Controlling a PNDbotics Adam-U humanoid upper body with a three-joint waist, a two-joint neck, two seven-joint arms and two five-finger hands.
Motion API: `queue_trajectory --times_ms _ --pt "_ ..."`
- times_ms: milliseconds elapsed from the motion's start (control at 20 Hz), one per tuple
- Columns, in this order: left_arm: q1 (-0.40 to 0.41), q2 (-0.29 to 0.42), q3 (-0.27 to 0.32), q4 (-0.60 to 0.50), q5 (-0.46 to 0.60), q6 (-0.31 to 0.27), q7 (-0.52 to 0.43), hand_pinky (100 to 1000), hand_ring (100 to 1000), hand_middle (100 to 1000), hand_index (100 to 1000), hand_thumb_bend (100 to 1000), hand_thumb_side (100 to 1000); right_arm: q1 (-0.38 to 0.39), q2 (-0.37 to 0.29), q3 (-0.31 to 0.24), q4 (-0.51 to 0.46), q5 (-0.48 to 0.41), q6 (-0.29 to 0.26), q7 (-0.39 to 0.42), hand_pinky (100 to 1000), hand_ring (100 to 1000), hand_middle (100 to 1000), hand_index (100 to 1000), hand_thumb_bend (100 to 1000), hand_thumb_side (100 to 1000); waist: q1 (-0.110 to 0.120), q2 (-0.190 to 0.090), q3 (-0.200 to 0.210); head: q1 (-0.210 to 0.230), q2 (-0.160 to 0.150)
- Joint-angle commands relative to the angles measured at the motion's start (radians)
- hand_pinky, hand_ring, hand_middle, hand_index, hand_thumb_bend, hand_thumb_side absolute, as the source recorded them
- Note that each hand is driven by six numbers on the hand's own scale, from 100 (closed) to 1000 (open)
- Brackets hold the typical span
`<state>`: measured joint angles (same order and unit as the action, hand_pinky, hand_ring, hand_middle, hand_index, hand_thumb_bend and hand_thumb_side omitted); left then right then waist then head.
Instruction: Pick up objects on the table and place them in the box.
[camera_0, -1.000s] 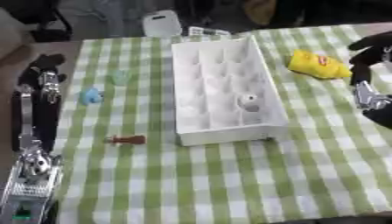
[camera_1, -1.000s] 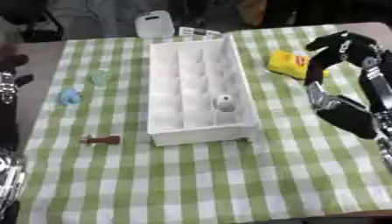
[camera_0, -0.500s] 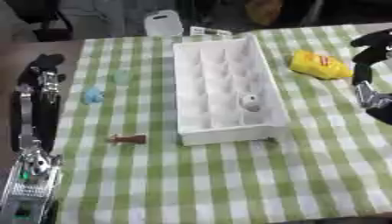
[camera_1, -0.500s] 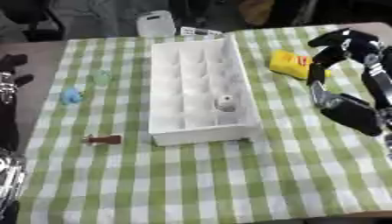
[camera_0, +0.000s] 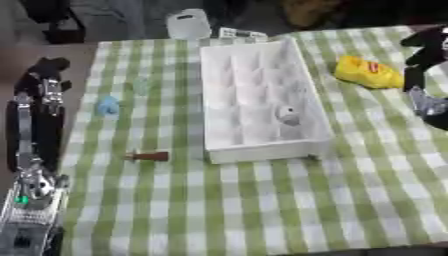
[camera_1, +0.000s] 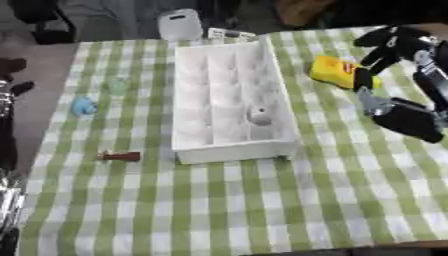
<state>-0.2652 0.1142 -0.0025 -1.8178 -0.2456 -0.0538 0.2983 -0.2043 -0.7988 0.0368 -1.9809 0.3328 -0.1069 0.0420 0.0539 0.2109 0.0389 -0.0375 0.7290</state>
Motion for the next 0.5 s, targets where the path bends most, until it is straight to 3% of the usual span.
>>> queue_trajectory --times_ms 50,200,500 --pt "-0.017 0.026 -0.002 -0.028 0.009 -0.012 -0.005 788 1000 739 761 100 858 -0.022 -0.062 -0.02 0.009 0.017 0.018 0.013 609 675 773 867 100 222 0.018 -0.004 -0.003 -0.032 0.002" --pt "-0.016 0.03 -0.003 -0.032 0.017 -0.021 -0.009 788 1000 738 761 100 856 -0.041 -0.088 -0.025 0.053 0.034 0.02 0.015 609 675 773 868 100 226 0.031 0.007 -0.008 -0.078 0.0" --pt "-0.015 0.041 -0.007 -0.038 0.034 -0.035 -0.015 786 1000 725 759 100 852 -0.082 -0.121 -0.024 0.133 0.047 0.013 0.015 610 675 774 870 100 235 0.056 0.029 -0.01 -0.124 -0.001"
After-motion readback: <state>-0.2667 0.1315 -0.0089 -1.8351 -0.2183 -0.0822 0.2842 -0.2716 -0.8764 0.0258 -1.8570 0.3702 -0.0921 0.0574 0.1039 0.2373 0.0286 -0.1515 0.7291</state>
